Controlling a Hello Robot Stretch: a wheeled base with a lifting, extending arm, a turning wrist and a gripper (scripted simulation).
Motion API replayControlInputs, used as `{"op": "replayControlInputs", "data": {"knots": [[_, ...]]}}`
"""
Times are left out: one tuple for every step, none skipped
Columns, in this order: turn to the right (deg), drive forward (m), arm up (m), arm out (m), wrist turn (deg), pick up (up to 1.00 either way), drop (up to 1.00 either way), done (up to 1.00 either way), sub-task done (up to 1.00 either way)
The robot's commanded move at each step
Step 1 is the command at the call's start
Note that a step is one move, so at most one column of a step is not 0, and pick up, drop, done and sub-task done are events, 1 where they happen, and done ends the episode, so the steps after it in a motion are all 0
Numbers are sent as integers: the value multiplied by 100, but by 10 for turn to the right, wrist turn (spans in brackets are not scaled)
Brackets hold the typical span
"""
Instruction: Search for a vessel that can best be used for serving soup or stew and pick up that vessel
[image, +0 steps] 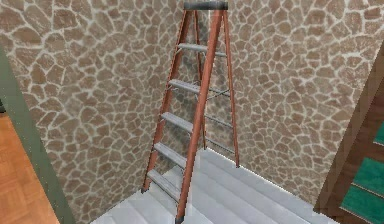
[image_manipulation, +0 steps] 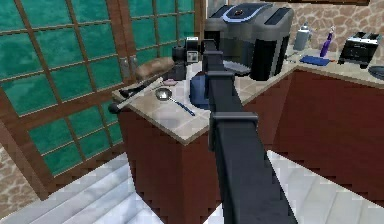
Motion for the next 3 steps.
{"op": "replayControlInputs", "data": {"knots": [[0,0,0,0,450,0,0,0,0],[0,0,0,0,450,0,0,0,0],[0,0,0,0,90,0,0,0,0]]}}
